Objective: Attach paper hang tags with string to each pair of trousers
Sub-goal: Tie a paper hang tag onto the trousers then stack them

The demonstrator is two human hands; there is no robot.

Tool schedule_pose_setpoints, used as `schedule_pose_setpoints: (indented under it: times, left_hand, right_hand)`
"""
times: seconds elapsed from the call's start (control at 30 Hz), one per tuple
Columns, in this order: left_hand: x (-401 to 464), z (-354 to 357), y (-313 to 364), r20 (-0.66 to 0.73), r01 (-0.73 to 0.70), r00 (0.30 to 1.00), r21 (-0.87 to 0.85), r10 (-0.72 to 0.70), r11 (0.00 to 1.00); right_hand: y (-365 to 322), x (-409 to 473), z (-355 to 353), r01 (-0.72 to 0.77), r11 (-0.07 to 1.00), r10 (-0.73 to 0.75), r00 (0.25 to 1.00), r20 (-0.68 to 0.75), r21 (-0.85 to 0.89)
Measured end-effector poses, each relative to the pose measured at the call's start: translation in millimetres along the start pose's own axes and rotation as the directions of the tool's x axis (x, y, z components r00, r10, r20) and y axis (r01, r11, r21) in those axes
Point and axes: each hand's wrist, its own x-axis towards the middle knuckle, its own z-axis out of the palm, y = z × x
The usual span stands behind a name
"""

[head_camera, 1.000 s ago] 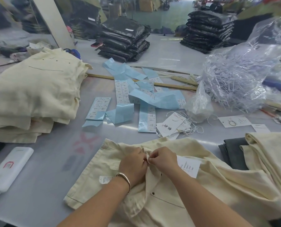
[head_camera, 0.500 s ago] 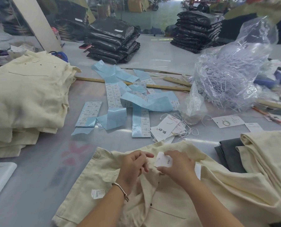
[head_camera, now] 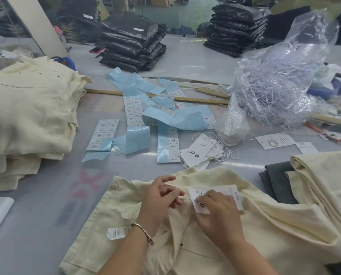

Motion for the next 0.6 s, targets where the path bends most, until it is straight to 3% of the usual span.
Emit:
schedule_pose_setpoints:
  times: [0.13,0.27,0.37,0.6]
  left_hand:
    - [-3,2,-7,-0.006,0.020,1.000,0.051,-0.020,0.998]
    - [-5,4,-11,-0.002,0.015,1.000,0.131,-0.015,0.991]
    - [-8,6,-10,0.008,0.000,1.000,0.203,-0.002,0.979]
    - [-13,12,-5,0.048,-0.060,0.998,0.304,0.048,0.951]
  right_hand:
    - [1,-6,4,-0.158,0.973,0.141,0.984,0.108,0.171]
    - [2,2,8,-0.441,0.790,0.406,0.897,0.175,0.427]
    - [7,4,9,-0.501,0.712,0.446,0.864,0.234,0.492]
    - [9,12,15,-0.336,0.906,0.252,0.917,0.309,0.259]
